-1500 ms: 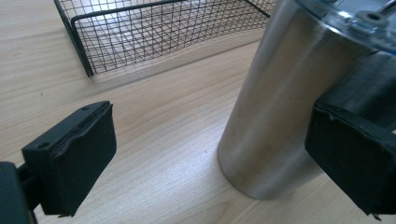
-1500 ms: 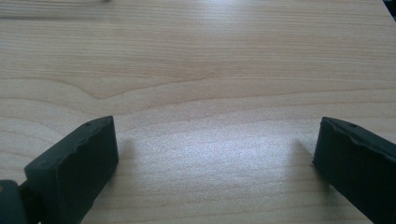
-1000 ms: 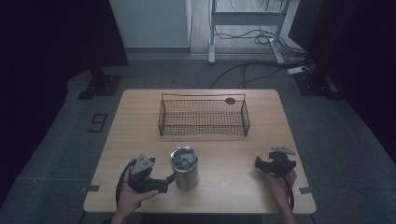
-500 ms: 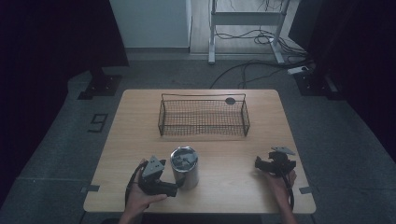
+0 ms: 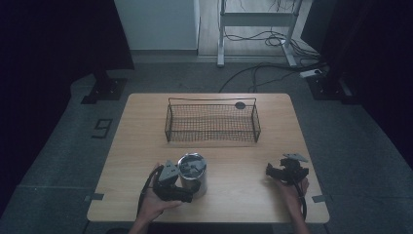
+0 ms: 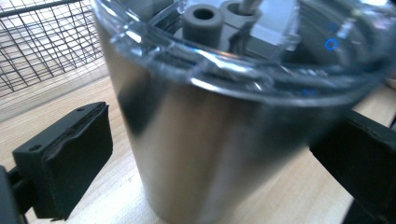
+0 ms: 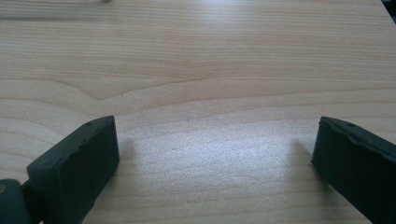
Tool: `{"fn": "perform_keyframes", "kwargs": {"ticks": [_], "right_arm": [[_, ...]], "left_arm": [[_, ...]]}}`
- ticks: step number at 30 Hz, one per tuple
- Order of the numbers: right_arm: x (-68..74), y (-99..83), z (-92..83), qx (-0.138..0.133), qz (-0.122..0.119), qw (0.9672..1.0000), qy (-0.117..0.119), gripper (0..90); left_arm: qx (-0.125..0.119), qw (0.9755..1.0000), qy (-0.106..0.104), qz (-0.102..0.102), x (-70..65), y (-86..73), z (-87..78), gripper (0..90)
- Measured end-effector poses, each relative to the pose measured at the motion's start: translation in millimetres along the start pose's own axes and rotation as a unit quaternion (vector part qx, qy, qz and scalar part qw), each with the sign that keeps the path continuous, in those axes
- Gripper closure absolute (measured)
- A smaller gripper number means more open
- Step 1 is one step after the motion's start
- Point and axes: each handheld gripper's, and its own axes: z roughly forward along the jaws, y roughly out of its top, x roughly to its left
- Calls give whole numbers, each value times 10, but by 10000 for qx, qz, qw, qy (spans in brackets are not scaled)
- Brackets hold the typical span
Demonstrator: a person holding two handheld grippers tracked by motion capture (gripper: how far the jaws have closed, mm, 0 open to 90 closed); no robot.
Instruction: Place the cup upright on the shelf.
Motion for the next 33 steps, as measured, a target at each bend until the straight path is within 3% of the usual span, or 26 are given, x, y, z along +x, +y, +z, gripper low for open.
{"fn": "perform_keyframes", "kwargs": {"ticks": [7,11,33], "right_arm": [[0,0,0,0,1,10000,-1,4],[0,0,-1,-4,4,10000,-4,5],[-1,-1,-2,-10,10,10000,-12,9]], "left_arm": [[-29,10000,-10,59,-15,68,166,0],[-71,9998,106,176,-48,74,241,3],[-247,9992,207,242,-65,40,252,33]]}}
